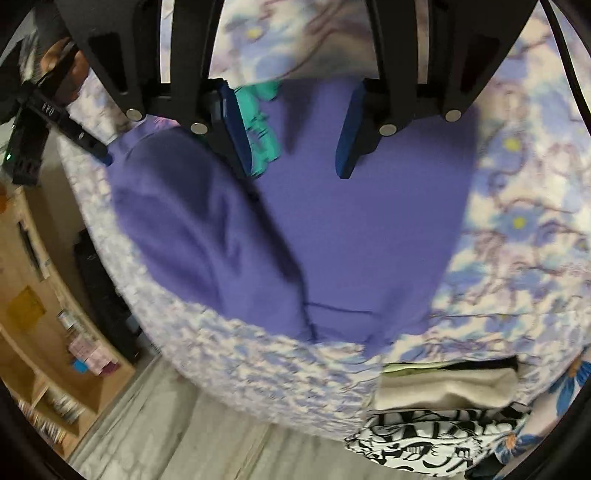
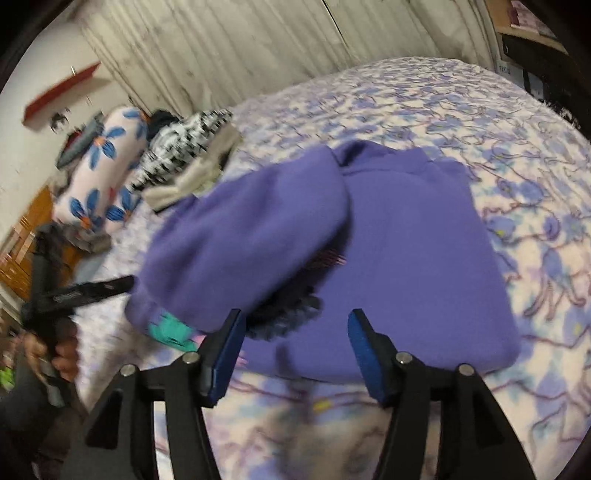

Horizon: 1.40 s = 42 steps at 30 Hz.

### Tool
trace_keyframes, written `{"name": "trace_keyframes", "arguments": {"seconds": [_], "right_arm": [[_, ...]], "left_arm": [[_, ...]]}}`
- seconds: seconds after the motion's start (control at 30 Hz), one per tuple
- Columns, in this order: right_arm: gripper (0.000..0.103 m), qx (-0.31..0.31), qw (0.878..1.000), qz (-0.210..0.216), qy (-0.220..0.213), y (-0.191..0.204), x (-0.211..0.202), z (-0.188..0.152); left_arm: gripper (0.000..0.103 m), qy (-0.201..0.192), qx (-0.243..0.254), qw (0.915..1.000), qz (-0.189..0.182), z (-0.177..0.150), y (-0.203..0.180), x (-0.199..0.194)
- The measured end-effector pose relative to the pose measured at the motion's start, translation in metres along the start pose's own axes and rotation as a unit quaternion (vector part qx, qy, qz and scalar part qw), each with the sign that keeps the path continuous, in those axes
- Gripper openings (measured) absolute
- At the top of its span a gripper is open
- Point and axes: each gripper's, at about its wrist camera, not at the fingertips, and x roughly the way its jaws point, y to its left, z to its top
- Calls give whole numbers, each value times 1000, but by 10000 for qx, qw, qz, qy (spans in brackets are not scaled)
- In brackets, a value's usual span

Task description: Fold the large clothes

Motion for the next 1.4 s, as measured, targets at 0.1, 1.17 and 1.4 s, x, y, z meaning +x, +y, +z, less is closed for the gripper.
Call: {"name": "trace_keyframes", "arguments": {"seconds": [0.1,1.17,1.4], "right_arm": [[59,278,9992,275,6,-1,7,6],[17,1120,9933,277,-17,-8,75,-17],[28,1079,9941,134,32,0,68,-16]], "left_arm": [[46,-18,-249,9981,-569,5,-3,18],[11,-331,-156,9974,623,-19,-22,56],[30,-699,-210,9952,648,-35,-24,38]]}}
